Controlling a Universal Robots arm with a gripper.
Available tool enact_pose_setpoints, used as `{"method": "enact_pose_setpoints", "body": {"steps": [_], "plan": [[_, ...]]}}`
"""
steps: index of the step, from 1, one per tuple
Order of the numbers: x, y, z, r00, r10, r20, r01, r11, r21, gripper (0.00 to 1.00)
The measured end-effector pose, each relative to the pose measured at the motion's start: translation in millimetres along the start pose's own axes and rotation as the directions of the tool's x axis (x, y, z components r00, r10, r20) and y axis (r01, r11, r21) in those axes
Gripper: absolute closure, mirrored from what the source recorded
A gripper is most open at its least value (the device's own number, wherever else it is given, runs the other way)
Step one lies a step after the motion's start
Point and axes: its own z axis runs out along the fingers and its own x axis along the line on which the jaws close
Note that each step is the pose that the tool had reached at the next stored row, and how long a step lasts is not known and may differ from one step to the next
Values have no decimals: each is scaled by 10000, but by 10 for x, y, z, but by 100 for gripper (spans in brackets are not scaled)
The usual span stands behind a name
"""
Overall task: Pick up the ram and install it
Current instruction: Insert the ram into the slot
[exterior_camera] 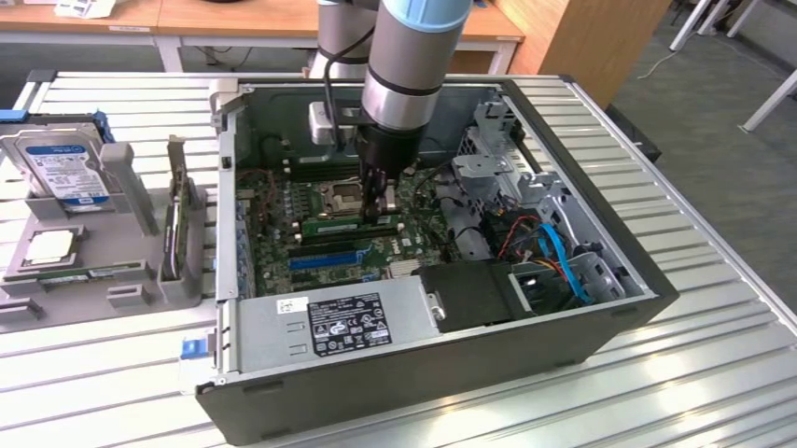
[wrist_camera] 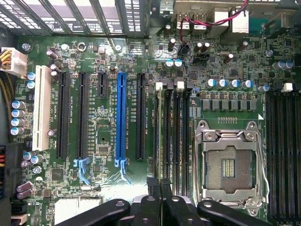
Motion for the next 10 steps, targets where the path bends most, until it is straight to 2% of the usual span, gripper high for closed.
{"method": "enact_pose_setpoints", "body": {"steps": [10], "plan": [[0,0,1,10000,0,-1,0,10000,-9,89]]}}
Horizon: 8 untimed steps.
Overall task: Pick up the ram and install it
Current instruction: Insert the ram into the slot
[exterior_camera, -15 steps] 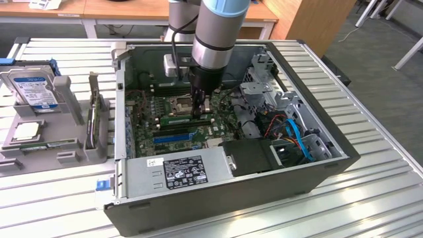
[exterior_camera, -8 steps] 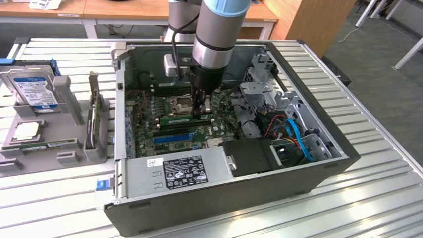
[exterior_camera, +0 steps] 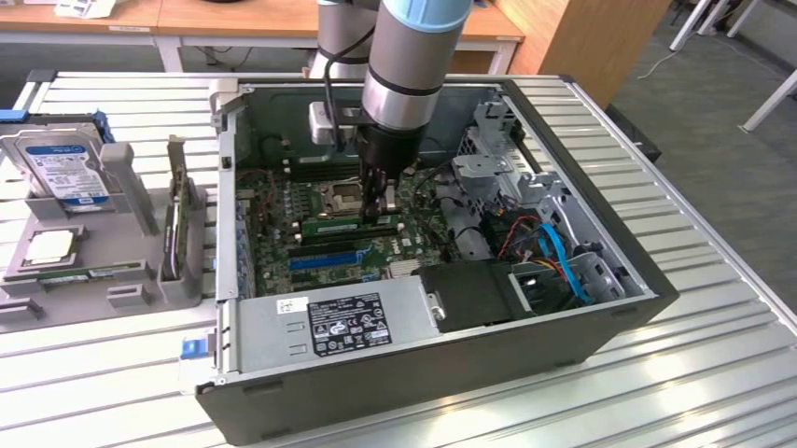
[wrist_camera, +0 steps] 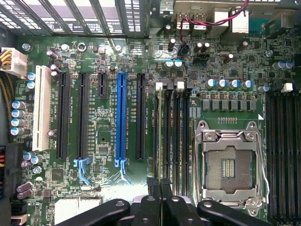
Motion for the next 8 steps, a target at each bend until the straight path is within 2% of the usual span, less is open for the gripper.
{"method": "enact_pose_setpoints", "body": {"steps": [8], "plan": [[0,3,8,10000,0,0,0,10000,0,89]]}}
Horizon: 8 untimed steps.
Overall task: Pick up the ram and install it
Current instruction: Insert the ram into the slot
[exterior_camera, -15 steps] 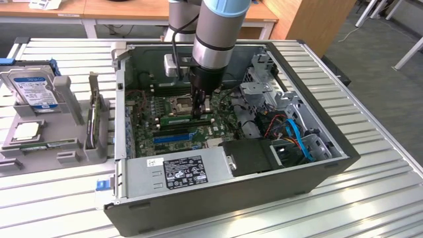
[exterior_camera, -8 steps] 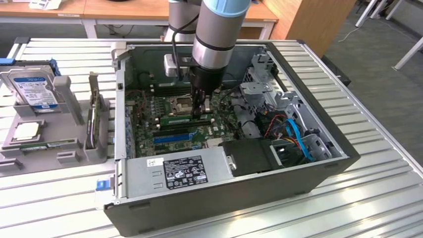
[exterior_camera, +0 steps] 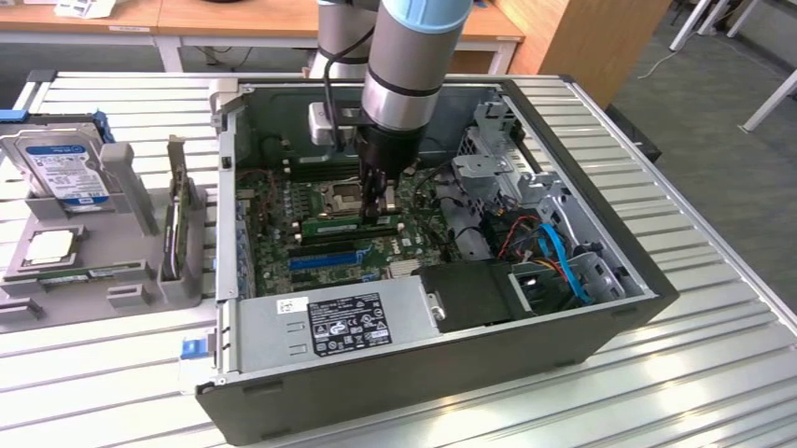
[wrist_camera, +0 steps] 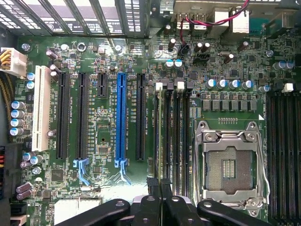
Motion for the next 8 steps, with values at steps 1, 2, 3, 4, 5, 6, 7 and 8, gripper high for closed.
{"method": "enact_pose_setpoints", "body": {"steps": [1,2,3,4,5,6,7,8], "plan": [[0,0,0,10000,0,0,0,10000,0,89],[0,0,3,10000,-1,1,1,10000,0,89],[0,-1,7,10000,0,4,0,10000,2,89],[0,-1,10,10000,-1,2,1,10000,1,89],[0,-1,11,10000,0,-1,0,10000,0,89],[1,-1,12,10000,0,-2,0,10000,-1,89],[1,-1,12,10000,0,-2,0,10000,-1,89],[1,-1,12,10000,0,-3,0,10000,-1,89]]}}
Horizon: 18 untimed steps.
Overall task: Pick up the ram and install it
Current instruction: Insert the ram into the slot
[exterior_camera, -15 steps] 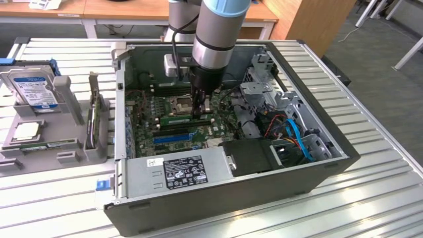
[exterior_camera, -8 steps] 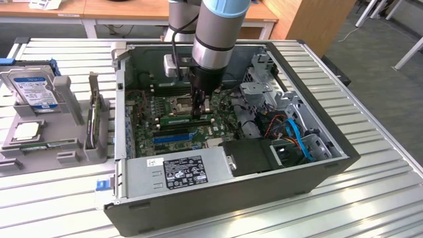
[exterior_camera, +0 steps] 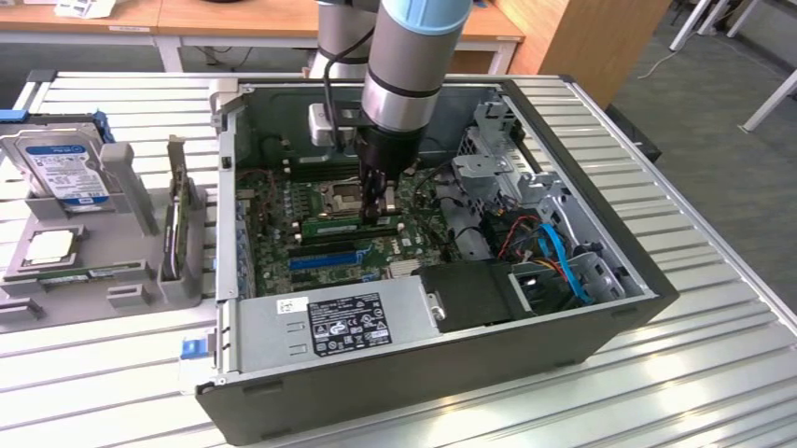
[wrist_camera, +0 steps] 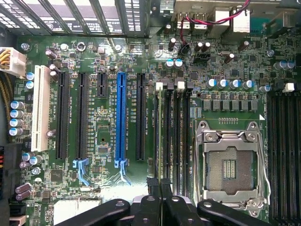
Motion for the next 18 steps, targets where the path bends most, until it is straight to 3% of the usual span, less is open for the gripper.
{"method": "enact_pose_setpoints", "body": {"steps": [18], "plan": [[-1,-1,4,10000,-1,6,1,10000,2,89]]}}
